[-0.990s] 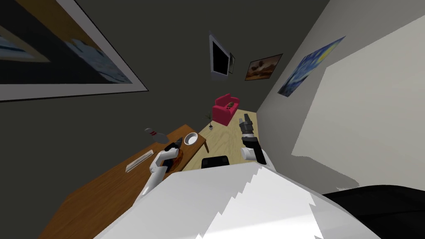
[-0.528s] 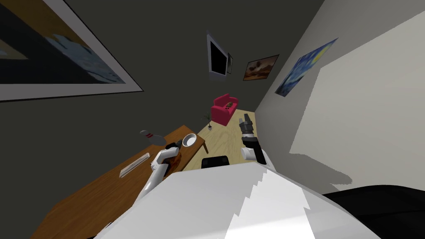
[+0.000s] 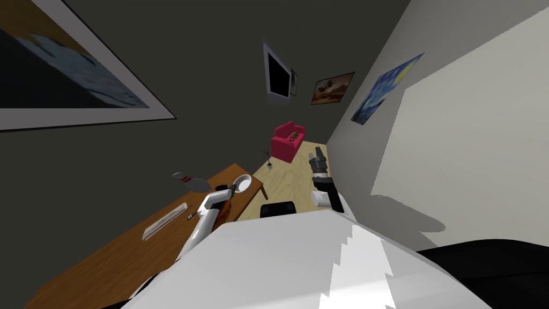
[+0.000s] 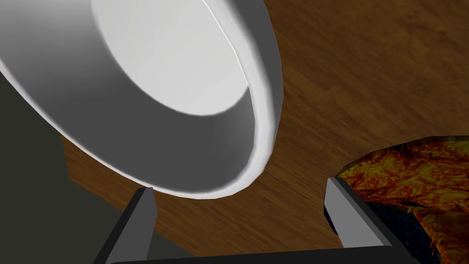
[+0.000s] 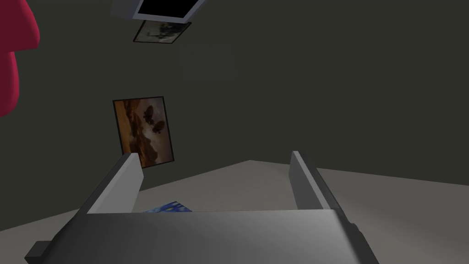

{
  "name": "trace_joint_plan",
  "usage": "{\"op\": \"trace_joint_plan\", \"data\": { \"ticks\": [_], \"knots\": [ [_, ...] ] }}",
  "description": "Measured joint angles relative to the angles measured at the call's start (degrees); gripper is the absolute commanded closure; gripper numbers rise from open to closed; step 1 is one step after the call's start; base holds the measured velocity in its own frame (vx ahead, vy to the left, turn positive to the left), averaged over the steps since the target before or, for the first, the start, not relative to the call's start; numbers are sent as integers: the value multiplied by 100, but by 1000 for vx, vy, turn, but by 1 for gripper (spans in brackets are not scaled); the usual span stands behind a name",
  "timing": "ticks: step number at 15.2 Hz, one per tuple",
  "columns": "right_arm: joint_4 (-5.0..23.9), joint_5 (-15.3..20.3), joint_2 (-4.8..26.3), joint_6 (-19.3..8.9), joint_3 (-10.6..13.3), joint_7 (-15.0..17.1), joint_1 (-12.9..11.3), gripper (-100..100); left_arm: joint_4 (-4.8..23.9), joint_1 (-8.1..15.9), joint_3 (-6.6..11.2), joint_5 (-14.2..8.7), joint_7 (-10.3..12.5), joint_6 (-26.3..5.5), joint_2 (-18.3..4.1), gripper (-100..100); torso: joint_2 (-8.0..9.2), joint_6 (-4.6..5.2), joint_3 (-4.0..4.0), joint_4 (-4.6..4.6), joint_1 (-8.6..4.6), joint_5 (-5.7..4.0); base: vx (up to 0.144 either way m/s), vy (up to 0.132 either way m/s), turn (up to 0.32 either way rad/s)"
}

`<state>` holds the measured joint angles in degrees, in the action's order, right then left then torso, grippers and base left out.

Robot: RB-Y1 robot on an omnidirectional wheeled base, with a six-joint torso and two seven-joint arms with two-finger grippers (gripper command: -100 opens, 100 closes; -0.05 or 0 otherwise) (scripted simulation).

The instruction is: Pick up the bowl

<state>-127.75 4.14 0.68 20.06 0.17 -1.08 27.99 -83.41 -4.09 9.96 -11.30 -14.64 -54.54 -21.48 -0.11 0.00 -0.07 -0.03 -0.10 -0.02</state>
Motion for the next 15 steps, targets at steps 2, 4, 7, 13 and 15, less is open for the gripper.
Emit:
{"op": "trace_joint_plan", "data": {
  "ticks": [2,4,7,13,15],
  "knots": [
    [0,0,0,0,0,0,0,0,100,72,27,-37,-25,-220,13,-100,1,0,0,0,-1,0,25,-14,-49],
    [0,0,0,0,0,0,0,0,209,143,59,-81,-51,-460,34,-100,0,1,0,0,0,0,29,-16,-56],
    [0,0,0,0,0,0,0,0,412,261,89,-118,-81,-739,75,-100,0,1,0,0,0,0,28,-16,-48],
    [0,0,0,0,0,0,-1,0,735,397,122,-166,-109,-938,112,-100,11,0,6,2,12,2,9,3,-45],
    [0,0,0,0,0,0,0,0,870,419,113,-150,-83,-814,125,-100,15,-1,8,3,18,4,-7,27,-36]
  ]
}}
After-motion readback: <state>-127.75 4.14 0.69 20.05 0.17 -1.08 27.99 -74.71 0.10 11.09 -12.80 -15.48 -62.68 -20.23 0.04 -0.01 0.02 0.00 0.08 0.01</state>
